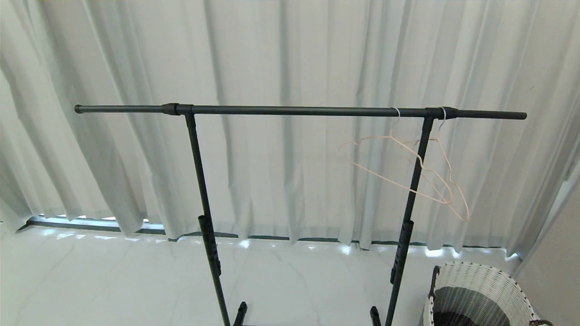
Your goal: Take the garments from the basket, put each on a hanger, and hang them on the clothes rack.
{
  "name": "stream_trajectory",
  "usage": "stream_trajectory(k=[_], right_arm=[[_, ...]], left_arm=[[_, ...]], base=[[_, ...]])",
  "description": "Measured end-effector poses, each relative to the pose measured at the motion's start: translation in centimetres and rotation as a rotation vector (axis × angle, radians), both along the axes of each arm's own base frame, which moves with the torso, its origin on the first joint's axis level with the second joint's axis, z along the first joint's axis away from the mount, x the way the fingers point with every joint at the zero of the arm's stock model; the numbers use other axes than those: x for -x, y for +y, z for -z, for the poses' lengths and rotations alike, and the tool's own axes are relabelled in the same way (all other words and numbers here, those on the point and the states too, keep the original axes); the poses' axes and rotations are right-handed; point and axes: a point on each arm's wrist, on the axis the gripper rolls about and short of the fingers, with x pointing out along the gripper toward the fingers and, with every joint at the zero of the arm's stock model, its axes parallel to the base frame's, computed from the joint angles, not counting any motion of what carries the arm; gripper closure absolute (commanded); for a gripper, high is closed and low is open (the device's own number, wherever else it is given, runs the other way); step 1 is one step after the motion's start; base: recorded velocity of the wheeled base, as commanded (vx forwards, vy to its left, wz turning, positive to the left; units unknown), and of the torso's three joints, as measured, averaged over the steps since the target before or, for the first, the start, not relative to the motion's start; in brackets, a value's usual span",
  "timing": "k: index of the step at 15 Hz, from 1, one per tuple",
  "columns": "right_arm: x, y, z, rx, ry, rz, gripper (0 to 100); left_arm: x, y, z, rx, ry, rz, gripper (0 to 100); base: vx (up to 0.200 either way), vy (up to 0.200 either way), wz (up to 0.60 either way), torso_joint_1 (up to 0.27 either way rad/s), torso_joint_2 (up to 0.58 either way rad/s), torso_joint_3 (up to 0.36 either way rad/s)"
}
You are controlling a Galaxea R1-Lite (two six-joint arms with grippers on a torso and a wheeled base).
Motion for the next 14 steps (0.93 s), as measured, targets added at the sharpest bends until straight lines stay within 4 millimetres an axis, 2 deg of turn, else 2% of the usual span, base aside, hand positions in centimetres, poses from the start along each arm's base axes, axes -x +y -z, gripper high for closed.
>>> stream_trajectory(k=[6,14], right_arm=[[0.00,0.00,0.01,0.000,0.000,0.000,0],[0.01,0.00,-0.02,-0.002,0.000,0.000,0]], left_arm=[[0.00,0.00,0.00,-0.003,0.000,0.001,0],[0.00,0.00,0.00,-0.002,0.000,0.001,0]], base=[[0.000,0.000,0.00,-0.021,0.06,0.032],[0.000,0.000,0.00,-0.194,0.46,0.262]])
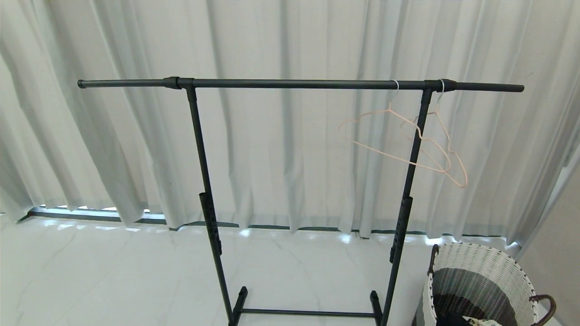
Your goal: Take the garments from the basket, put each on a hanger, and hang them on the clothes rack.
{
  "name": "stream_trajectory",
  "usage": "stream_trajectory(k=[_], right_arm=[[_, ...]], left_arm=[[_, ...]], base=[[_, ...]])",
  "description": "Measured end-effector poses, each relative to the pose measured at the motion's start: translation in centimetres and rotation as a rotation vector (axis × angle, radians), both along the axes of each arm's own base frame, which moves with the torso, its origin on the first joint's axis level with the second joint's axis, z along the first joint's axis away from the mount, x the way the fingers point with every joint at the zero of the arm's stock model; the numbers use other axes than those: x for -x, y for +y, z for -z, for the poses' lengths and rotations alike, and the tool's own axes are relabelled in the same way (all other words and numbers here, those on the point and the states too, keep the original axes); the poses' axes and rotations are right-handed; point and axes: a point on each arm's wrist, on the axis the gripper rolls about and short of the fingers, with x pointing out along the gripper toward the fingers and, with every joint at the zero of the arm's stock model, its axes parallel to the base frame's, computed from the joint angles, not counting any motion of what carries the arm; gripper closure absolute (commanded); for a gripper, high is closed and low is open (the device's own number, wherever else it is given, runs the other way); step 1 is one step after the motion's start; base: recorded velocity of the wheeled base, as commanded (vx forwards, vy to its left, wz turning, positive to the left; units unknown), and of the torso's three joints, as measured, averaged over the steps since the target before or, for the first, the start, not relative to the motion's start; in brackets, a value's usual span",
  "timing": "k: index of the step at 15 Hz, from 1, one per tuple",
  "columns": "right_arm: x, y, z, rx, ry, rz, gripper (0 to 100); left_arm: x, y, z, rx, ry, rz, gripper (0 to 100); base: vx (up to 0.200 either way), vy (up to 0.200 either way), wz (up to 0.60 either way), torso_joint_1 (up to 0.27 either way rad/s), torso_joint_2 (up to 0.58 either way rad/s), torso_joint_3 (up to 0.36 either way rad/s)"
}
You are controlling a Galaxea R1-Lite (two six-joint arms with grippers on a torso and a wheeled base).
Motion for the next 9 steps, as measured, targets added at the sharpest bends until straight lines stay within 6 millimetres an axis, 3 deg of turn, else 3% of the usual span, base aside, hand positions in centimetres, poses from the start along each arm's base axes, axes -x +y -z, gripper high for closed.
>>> stream_trajectory(k=[9], right_arm=[[0.00,0.00,-0.02,0.008,-0.001,0.000,0]], left_arm=[[0.00,-0.01,0.00,-0.021,-0.001,0.002,0]], base=[[0.000,0.000,0.00,-0.172,0.47,0.293]])
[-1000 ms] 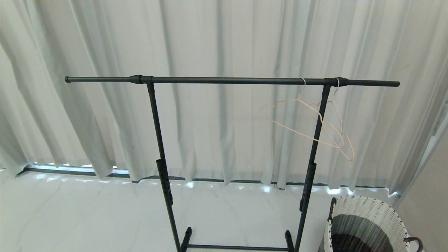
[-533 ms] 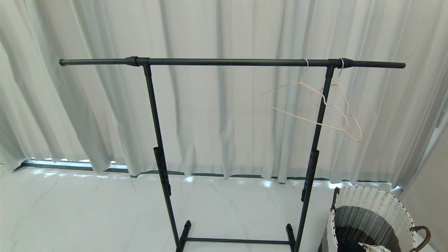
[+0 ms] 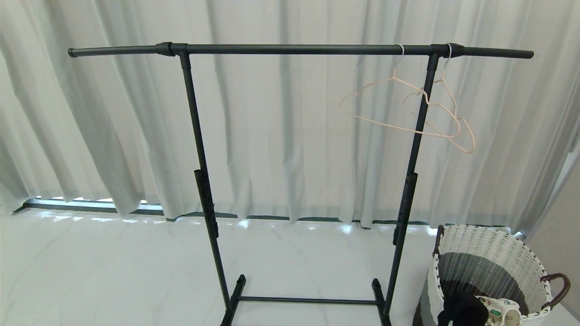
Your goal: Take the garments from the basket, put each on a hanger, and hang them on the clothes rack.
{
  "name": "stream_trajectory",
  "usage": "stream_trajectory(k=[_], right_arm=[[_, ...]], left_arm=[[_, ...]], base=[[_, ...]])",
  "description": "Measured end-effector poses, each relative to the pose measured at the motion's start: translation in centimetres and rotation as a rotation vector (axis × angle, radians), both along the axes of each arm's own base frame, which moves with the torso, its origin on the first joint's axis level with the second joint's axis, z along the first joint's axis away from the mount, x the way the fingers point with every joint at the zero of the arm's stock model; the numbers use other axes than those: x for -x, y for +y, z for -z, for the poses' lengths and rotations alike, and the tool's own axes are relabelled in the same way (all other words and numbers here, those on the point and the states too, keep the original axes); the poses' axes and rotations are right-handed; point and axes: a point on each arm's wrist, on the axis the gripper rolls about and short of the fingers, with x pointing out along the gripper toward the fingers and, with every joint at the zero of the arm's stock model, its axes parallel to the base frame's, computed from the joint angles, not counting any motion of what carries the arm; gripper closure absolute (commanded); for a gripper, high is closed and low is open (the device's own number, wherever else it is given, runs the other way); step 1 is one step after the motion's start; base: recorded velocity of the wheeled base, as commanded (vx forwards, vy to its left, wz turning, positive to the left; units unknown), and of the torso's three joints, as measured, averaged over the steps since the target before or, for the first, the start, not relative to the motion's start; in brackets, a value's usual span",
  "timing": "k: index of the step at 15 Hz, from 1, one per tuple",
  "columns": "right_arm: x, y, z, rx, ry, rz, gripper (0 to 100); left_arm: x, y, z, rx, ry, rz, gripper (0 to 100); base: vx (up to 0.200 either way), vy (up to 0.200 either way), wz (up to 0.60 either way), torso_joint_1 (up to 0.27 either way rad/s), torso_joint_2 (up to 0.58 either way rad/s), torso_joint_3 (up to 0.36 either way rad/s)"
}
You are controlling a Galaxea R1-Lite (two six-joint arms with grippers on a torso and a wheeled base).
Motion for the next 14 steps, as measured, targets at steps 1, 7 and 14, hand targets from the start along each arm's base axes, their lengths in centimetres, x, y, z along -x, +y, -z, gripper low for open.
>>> stream_trajectory(k=[1,7,14], right_arm=[[0.00,0.00,0.00,0.000,0.000,0.000,0],[-0.01,0.00,0.02,-0.011,0.002,0.002,0],[-0.01,0.00,0.03,-0.012,0.002,0.002,0]], left_arm=[[0.00,0.00,0.00,-0.001,0.000,0.000,0],[0.00,-0.01,0.00,-0.037,-0.001,0.002,0],[0.00,-0.02,-0.01,-0.056,-0.003,0.007,0]], base=[[0.000,0.000,0.00,-0.129,0.44,0.330],[0.000,0.000,0.00,-0.029,0.10,0.071],[0.000,-0.171,0.00,-0.001,0.00,0.004]])
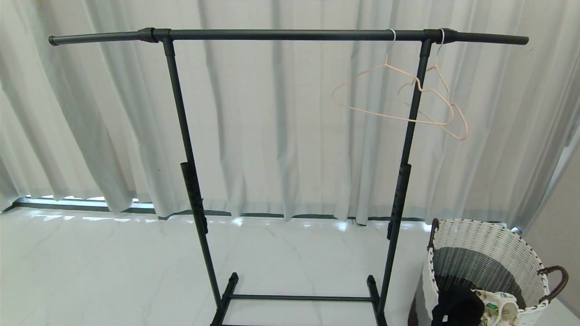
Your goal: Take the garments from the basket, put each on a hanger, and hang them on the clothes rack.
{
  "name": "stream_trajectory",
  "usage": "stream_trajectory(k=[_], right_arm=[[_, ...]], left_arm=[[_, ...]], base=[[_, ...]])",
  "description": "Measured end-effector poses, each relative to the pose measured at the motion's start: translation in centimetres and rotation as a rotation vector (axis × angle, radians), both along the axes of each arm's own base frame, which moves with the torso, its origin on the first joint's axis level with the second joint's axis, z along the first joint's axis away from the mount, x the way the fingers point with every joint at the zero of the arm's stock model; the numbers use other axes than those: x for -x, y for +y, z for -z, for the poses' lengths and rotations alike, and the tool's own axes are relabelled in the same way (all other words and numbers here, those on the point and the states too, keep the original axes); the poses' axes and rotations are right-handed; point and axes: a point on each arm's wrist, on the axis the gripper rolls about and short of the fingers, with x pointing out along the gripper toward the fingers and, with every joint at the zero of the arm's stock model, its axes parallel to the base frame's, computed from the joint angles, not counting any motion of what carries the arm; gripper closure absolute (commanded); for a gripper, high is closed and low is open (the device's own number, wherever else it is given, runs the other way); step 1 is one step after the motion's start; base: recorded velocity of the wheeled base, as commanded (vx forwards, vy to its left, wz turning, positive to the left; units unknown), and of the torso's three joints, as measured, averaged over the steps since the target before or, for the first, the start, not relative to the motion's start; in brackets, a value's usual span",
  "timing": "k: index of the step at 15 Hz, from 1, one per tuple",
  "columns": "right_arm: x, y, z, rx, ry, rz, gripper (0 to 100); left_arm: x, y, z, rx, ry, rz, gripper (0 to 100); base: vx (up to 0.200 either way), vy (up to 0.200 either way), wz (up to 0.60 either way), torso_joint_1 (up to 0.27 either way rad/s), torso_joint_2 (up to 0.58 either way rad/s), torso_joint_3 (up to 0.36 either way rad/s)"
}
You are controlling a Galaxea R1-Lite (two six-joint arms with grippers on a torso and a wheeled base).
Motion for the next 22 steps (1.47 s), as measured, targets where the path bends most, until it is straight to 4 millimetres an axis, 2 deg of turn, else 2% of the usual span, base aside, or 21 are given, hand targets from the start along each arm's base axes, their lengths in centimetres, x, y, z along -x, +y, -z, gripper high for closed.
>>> stream_trajectory(k=[3,11,15,22], right_arm=[[0.00,0.00,0.00,0.000,0.000,0.000,0],[-0.01,0.00,0.02,0.000,0.000,0.000,0],[0.00,0.00,-0.02,0.001,-0.001,-0.001,0],[0.00,0.01,-0.01,0.050,-0.003,-0.006,0]], left_arm=[[0.00,0.00,0.00,0.000,0.000,0.000,0],[0.00,0.00,0.00,0.010,0.001,0.000,0],[0.00,0.00,0.00,0.011,0.001,0.000,0],[0.00,0.00,0.00,0.013,0.001,0.000,0]], base=[[0.000,-0.200,0.00,0.002,0.00,0.005],[0.000,0.000,0.00,0.000,0.00,0.000],[0.200,0.000,0.00,0.000,0.00,0.006],[0.000,0.000,0.00,0.000,0.00,0.000]])
